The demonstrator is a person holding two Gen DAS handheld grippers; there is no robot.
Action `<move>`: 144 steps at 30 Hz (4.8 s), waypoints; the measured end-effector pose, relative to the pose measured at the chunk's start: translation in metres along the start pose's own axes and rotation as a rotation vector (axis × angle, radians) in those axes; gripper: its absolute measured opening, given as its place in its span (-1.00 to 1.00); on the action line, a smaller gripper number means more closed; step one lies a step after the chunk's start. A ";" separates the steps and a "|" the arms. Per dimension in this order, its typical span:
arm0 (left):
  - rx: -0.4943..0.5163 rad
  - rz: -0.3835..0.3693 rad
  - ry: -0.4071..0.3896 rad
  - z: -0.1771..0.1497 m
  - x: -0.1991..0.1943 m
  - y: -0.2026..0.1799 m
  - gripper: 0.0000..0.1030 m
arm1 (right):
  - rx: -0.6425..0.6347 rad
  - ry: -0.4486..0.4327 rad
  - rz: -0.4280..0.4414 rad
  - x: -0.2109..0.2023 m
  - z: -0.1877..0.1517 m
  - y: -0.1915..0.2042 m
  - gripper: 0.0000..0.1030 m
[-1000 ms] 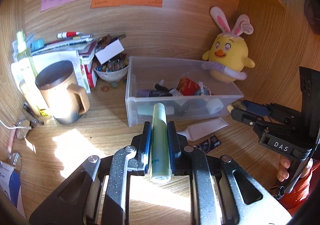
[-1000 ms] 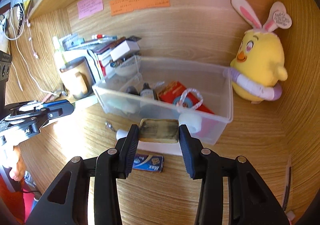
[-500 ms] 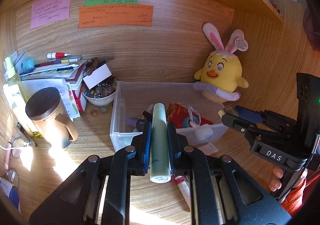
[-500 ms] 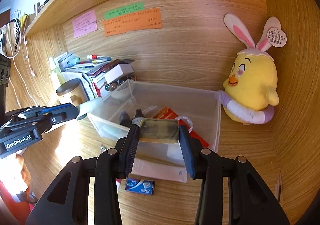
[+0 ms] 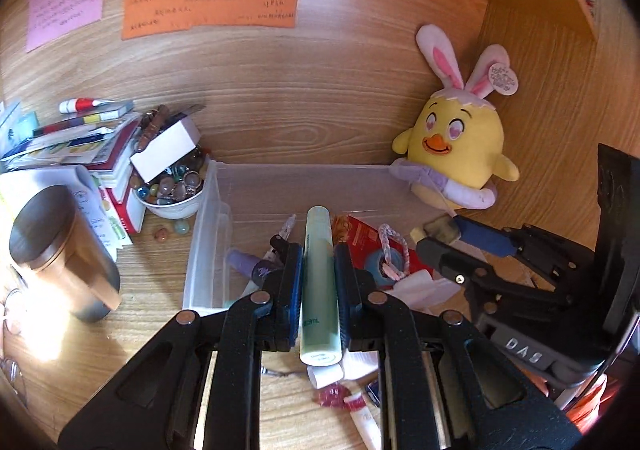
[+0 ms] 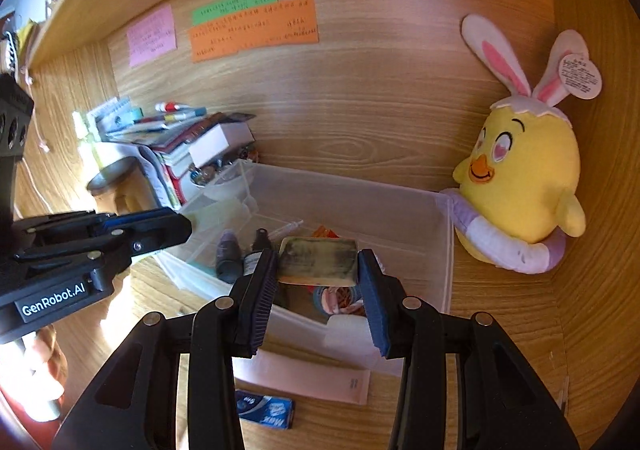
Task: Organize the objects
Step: 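Carry the pale green tube and brown pad over the clear box with both grippers, then lower the tube and pad into the box and open both grippers, then grasp the red-capped white tube with the left gripper while the right grasps the blue Max box, then carry the white tube and Max box into the clear box and release both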
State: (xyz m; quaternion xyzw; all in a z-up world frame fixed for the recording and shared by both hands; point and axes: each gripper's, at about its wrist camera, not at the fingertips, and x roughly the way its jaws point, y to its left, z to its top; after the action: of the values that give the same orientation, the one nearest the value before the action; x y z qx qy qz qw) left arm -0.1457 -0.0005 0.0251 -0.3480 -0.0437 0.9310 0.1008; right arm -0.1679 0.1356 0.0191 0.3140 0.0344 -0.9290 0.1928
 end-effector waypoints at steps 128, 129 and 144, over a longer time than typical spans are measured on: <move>0.016 0.041 0.060 -0.094 -0.036 -0.001 -0.72 | -0.016 0.072 0.036 -0.038 -0.059 0.023 -0.10; 0.014 0.045 0.053 -0.091 -0.037 0.000 -0.72 | -0.015 0.062 0.033 -0.041 -0.056 0.023 -0.11; -0.009 0.065 -0.029 -0.052 -0.041 0.007 -0.72 | -0.003 -0.051 0.012 -0.060 -0.024 0.009 -0.10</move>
State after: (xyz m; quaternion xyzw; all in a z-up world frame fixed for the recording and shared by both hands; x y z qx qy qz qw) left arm -0.0823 -0.0153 0.0112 -0.3361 -0.0379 0.9386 0.0683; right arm -0.1073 0.1515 0.0359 0.2902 0.0291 -0.9355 0.1995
